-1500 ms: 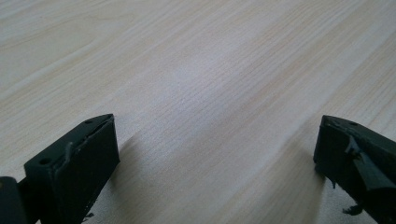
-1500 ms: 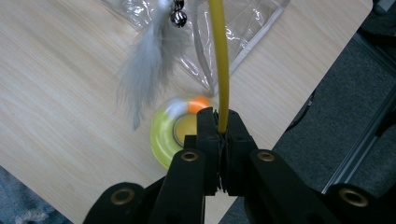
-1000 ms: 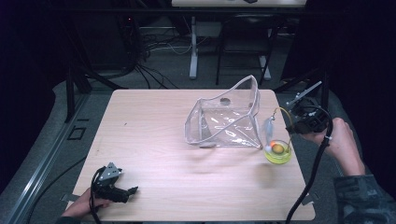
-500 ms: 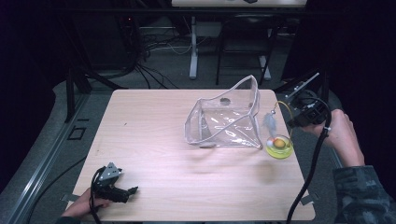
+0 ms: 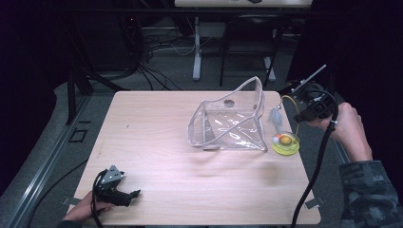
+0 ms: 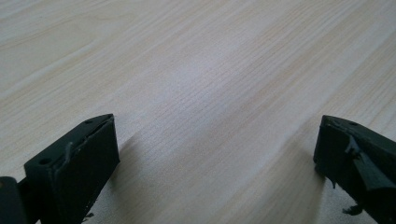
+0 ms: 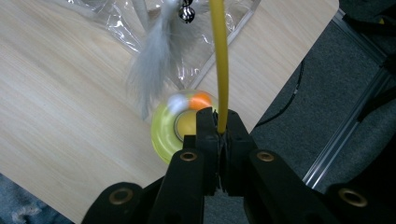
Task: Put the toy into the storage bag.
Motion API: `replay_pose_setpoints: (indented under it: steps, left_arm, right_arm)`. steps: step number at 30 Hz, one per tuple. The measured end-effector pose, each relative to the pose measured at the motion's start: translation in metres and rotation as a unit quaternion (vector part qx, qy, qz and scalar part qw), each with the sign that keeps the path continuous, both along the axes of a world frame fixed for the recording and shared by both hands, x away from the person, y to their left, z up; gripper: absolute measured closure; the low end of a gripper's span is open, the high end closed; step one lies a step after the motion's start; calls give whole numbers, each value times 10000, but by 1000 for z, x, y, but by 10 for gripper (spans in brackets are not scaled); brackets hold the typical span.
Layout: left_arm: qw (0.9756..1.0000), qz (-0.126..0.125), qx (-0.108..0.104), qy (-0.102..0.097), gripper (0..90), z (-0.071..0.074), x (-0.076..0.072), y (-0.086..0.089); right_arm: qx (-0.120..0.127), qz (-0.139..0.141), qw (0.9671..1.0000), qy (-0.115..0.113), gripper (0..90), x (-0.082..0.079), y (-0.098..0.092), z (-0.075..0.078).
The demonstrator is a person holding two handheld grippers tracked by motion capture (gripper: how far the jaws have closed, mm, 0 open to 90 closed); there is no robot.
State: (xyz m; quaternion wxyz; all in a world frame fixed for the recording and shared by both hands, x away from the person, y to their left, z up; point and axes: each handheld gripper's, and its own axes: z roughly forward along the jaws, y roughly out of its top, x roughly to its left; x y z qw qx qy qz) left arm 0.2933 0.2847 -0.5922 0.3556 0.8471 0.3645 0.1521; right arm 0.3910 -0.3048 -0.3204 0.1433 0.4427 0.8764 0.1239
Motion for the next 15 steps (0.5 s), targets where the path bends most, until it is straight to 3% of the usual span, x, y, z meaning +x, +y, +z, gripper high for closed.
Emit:
replay_pose_setpoints:
  steps: [15]
  left_arm:
    - [10000,-8,7,11,0,0,0,0]
  right_arm:
    - [-174,-22,9998,95,880,11,-1,13]
